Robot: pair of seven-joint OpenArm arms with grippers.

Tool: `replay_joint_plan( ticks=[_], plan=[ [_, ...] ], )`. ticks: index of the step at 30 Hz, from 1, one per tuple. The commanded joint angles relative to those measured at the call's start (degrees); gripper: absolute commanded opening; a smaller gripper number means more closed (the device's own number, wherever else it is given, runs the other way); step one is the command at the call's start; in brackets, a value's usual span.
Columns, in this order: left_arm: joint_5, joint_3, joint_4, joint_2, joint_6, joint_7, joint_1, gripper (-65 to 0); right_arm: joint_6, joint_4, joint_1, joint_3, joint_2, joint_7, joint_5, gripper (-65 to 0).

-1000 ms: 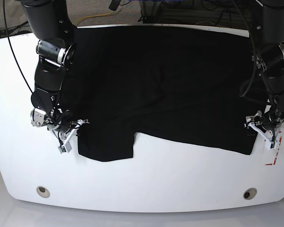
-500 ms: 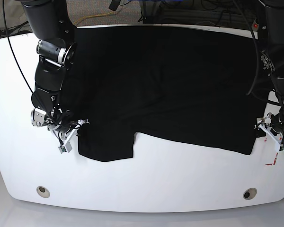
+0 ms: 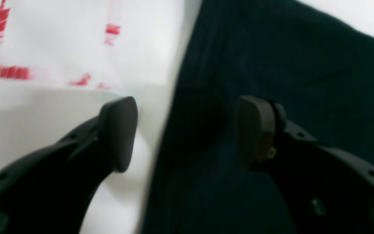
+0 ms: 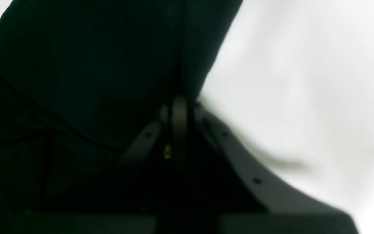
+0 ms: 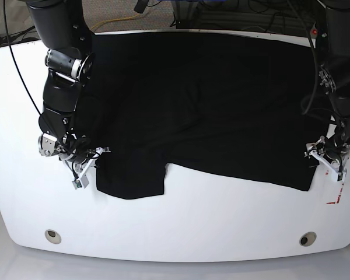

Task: Fold the T-shirt properly
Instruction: 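Lift the hem with both grippers and fold it over toward the collar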

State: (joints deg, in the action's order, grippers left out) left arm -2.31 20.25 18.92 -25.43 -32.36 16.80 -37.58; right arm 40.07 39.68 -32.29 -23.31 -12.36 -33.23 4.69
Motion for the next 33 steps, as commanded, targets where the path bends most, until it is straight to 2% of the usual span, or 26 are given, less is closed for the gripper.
replay_joint_plan(
  ticks=[1,4,9,10,12,16,17,20,24,26,28,31,33],
  plan=[
    [0.06,-0.07,0.20,1.56,-0.74,1.62,-1.23,-21.0,-0.07,0.63,-1.24,-0.03,-0.52,-0.83,0.54,-65.0],
    [0.06,-0.16,0.20,3.94,-0.74,1.62,-1.23,-21.0,-0.07,0.63,-1.24,-0.03,-0.52,-0.83,0.54,-65.0],
    [0.06,-0.16,0.29,4.46,-0.74,1.62,-1.32,-22.1,-0.07,0.63,-1.24,0.06,-0.52,-0.83,0.54,-65.0],
    [0.06,-0.16,0.29,4.46,-0.74,1.62,-1.32,-24.2,-0.07,0.63,-1.24,0.06,-0.52,-0.83,0.54,-65.0],
    [0.06,-0.16,0.38,4.46,-0.74,1.53,-1.32,-32.1,-0.07,0.63,-1.24,0.06,-0.52,-0.83,0.54,-65.0],
    [-0.11,-0.16,4.51,4.29,-0.74,1.36,-0.79,-60.8,-0.07,0.71,-1.51,0.23,-0.52,-0.83,0.54,-65.0],
    [-0.11,-0.25,5.65,4.38,-0.74,1.44,-0.79,-64.4,-0.07,0.71,-1.68,0.23,-0.52,-0.83,0.54,-65.0],
    [-0.02,0.10,10.93,4.38,-0.92,1.71,-0.53,-65.0,-0.07,3.79,-1.77,0.32,-0.34,-1.01,0.54,-65.0],
    [0.06,0.98,18.14,4.55,-1.00,1.71,3.87,-65.0,-0.07,9.86,-1.42,0.41,0.98,-1.27,1.16,-65.0],
    [0.06,0.98,22.18,4.64,-1.00,2.15,5.10,-65.0,-0.07,12.23,-1.42,0.41,0.98,-3.91,1.16,-65.0],
    [0.06,1.16,26.23,4.64,-1.18,5.14,6.07,-65.0,-0.07,16.01,-1.33,0.41,0.98,-7.16,0.63,-65.0],
    [0.15,1.33,31.06,4.82,-4.17,8.74,6.51,-65.0,-0.07,21.46,-0.89,0.41,1.06,-10.06,0.54,-65.0],
    [0.15,1.68,35.54,6.13,-6.28,11.73,7.74,-65.0,-0.07,25.77,0.25,0.41,1.06,-12.96,0.45,-65.0]
  ],
)
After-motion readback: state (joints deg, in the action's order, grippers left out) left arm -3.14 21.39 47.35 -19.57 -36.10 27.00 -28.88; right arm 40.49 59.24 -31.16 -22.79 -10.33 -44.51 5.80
